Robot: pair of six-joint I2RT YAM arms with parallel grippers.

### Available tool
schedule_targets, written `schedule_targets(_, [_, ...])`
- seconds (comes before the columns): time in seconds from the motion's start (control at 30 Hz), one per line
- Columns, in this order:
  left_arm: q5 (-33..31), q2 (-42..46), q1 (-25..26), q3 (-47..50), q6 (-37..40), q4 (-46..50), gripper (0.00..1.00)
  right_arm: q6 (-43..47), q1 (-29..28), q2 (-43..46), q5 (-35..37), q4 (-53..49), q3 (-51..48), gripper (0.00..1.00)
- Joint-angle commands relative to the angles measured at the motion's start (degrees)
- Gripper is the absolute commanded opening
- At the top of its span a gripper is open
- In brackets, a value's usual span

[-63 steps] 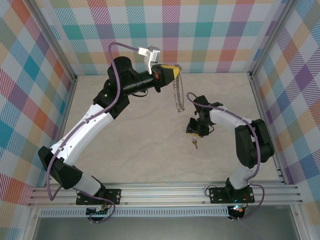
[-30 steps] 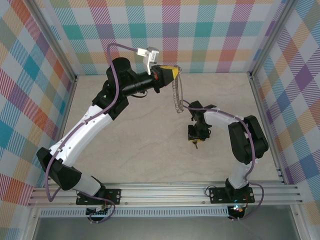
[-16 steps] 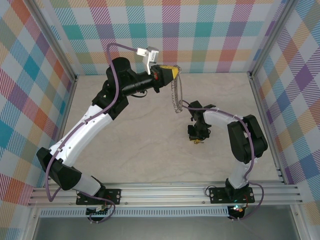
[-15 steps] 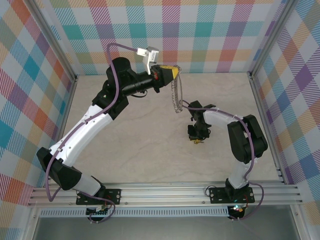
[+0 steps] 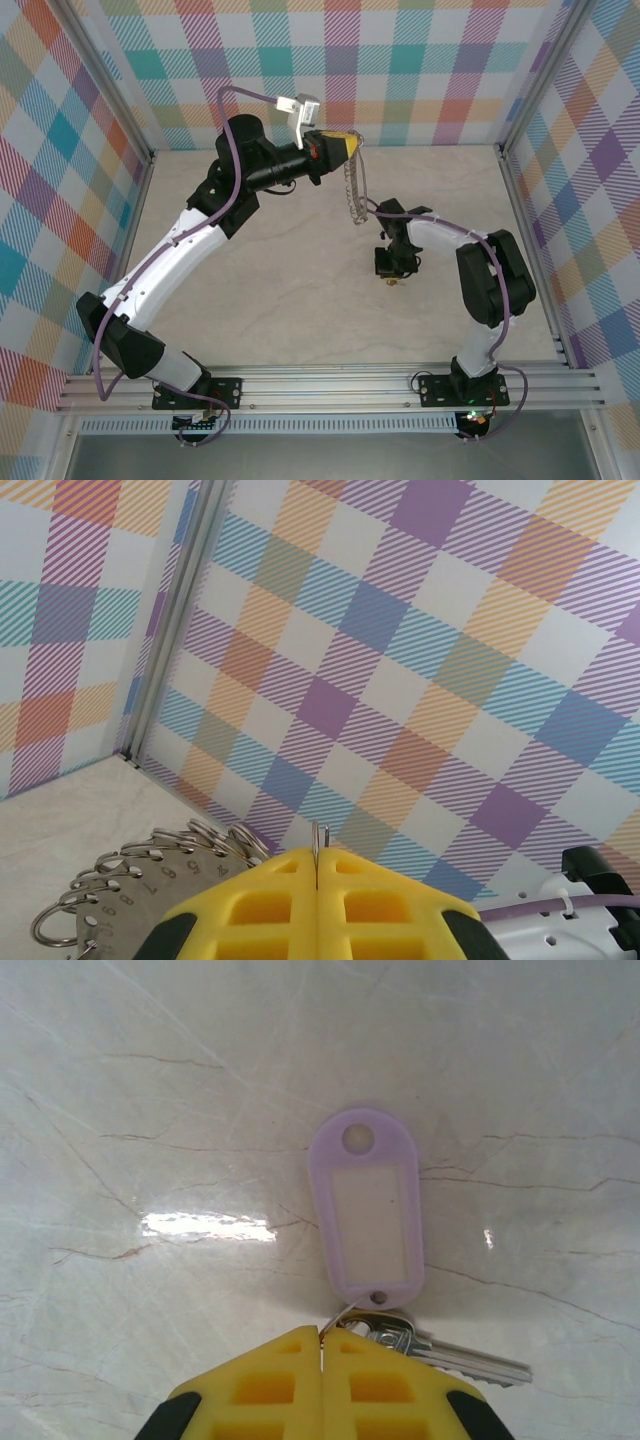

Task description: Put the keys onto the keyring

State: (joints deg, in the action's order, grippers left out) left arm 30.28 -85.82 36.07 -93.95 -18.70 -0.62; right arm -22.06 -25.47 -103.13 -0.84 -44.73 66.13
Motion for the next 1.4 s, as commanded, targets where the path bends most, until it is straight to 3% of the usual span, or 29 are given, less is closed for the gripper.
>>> schedule_targets(0.0, [-0.65,0.13,-0.5,-1.13,-0.97,-4.39,0.0,-1.47,0.5,3.2,-3.22,-0.75,1.22,0.0])
schedule_targets(0.83, [-0.75,1.5,-0.48,0.35,-0.99,-4.57,0.0,-10.23,9.77,7.04,-31.6,19.09,-11.46,0.0])
schedule_targets(1.37, [-0.93,2.29,-0.68,0.68,-0.73,-4.66,0.0,-9.53,11.24,0.21,-30.9,18.92,-11.63,0.0])
